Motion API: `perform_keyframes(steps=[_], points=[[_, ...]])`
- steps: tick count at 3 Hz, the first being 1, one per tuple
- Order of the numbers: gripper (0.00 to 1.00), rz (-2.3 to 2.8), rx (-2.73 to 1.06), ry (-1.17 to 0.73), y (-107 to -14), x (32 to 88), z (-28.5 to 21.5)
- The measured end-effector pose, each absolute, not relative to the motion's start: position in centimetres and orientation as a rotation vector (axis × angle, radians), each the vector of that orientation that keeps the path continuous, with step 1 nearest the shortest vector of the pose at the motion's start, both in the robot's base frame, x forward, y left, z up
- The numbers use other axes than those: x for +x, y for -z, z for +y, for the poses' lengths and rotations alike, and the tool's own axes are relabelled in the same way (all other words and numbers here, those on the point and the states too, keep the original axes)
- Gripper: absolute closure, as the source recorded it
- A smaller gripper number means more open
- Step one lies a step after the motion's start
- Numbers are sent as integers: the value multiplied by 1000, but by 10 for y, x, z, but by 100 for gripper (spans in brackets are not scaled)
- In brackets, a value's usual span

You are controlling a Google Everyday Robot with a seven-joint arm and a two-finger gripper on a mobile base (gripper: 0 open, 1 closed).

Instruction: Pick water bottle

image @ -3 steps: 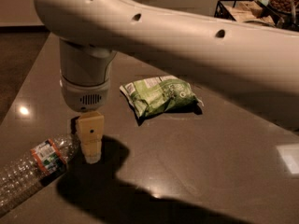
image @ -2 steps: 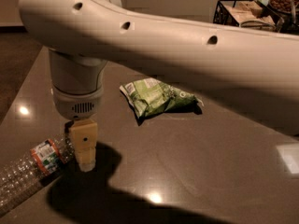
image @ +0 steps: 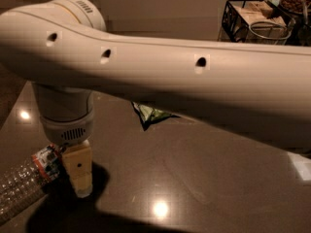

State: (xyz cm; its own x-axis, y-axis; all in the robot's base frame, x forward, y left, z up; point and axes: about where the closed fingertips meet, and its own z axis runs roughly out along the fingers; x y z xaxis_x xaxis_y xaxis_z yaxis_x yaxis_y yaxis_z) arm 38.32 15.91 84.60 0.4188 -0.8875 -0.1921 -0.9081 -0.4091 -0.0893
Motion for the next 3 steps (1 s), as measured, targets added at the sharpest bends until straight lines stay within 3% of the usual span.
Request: perform_keyframes(steps=[3], points=[[65, 1640, -2452, -220, -865, 383, 171]])
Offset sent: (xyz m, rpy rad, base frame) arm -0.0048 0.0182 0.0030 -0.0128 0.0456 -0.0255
